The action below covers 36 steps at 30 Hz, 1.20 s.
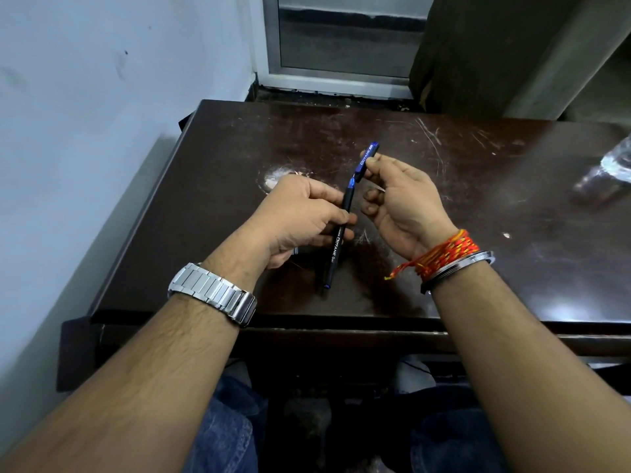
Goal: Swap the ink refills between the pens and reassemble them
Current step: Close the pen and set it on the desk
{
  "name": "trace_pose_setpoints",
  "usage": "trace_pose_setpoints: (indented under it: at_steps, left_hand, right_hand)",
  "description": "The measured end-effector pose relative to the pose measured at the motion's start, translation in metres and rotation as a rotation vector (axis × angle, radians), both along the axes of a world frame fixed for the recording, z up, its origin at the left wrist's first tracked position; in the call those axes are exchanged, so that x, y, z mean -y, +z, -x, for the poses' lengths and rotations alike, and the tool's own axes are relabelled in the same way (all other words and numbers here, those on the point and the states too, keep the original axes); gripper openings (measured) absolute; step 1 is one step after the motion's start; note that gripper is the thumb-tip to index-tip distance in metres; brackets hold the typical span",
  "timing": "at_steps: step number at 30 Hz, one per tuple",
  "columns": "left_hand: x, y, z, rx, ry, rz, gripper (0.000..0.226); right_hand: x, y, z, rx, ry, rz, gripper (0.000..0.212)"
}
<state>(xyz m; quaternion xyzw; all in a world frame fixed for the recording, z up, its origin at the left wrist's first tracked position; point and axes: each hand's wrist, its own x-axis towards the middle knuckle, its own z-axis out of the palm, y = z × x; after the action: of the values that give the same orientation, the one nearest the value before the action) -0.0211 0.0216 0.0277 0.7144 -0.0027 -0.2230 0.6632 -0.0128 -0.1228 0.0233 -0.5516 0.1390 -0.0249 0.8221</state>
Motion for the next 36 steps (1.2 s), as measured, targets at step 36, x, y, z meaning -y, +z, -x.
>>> trace_pose_setpoints:
  at_steps: [36]
  left_hand:
    - [-0.0012, -0.0043, -0.001, 0.001, 0.117, 0.154, 0.038]
  right_hand:
    - [-0.0045, -0.0056, 0.0082, 0.097, 0.386, 0.222, 0.038]
